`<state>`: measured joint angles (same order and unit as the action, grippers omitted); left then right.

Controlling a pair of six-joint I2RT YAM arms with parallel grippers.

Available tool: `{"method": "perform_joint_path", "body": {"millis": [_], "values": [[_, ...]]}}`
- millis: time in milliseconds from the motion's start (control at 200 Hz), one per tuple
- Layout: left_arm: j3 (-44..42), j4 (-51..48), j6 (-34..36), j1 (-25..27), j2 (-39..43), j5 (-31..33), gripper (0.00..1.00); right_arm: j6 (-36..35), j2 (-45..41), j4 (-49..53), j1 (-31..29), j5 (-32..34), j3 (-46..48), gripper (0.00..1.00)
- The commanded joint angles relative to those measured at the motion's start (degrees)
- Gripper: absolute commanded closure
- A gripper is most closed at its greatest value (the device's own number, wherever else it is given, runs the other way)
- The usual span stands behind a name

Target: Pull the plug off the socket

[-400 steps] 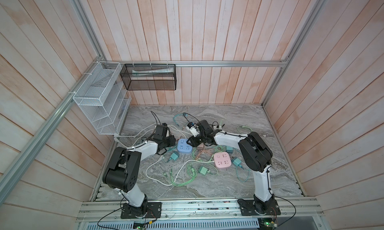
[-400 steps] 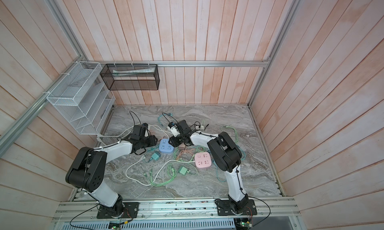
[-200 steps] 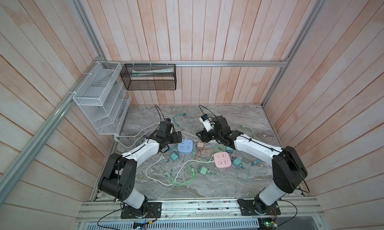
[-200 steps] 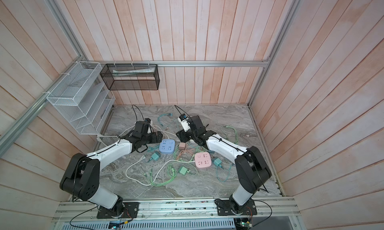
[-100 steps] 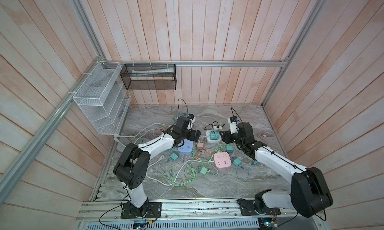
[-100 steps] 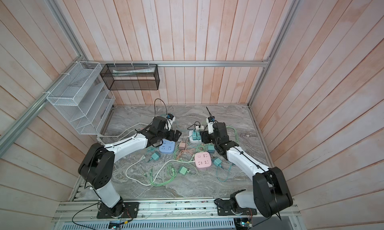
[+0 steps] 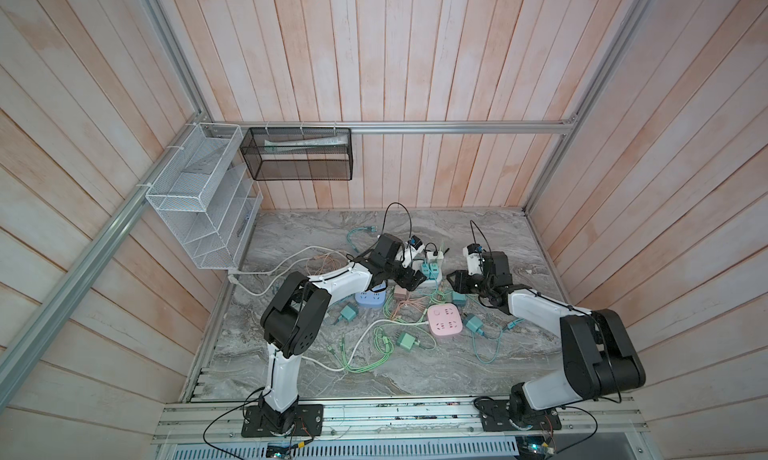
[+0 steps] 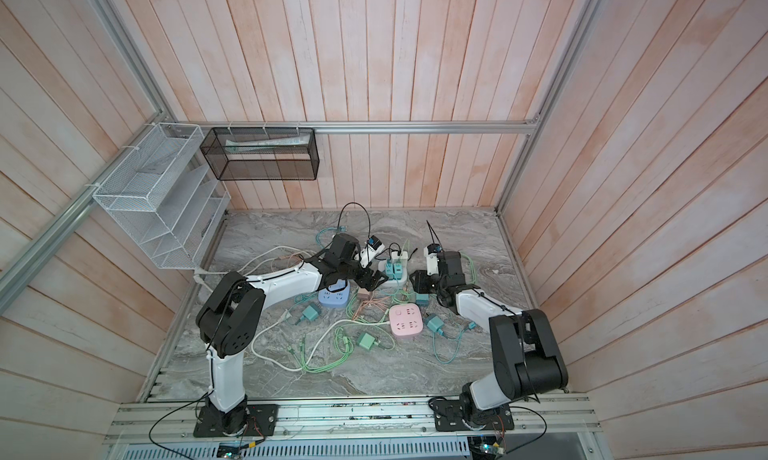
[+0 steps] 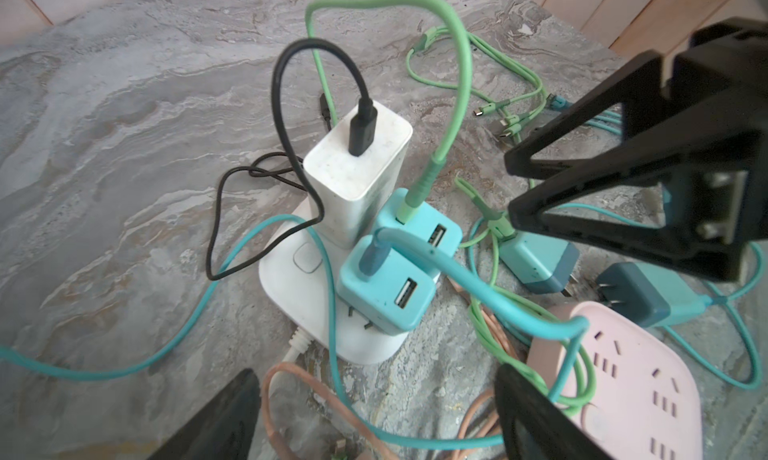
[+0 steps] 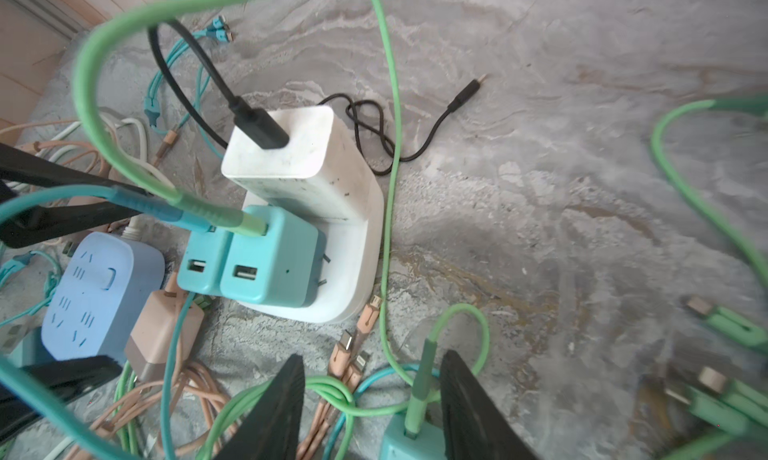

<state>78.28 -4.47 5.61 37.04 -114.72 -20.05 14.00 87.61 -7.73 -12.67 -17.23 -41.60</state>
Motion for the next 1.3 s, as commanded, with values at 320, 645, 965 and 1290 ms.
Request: {"method": "perform_joint_path", "body": {"millis": [320, 645, 965, 1290], "values": [[7.4, 0.9, 8.4, 0.1, -7.5, -3.7, 0.2, 3.0, 6.8, -4.1, 0.3, -8.4, -6.2, 0.51], [10.9, -0.8, 11.1, 0.1, -10.7, -5.4, 0.28, 4.3, 8.1, -5.2, 0.4, -10.8, -7.1, 0.51], [10.0, 0.4, 9.2, 2.8, -9.9, -6.4, 0.43, 4.5, 9.8, -2.9, 1.0, -10.3, -8.5, 0.51], [9.4, 0.5, 7.3, 4.9, -8.2, -4.1, 0.44, 4.1, 8.2, -2.2, 2.3, -10.1, -7.0, 0.51]]}}
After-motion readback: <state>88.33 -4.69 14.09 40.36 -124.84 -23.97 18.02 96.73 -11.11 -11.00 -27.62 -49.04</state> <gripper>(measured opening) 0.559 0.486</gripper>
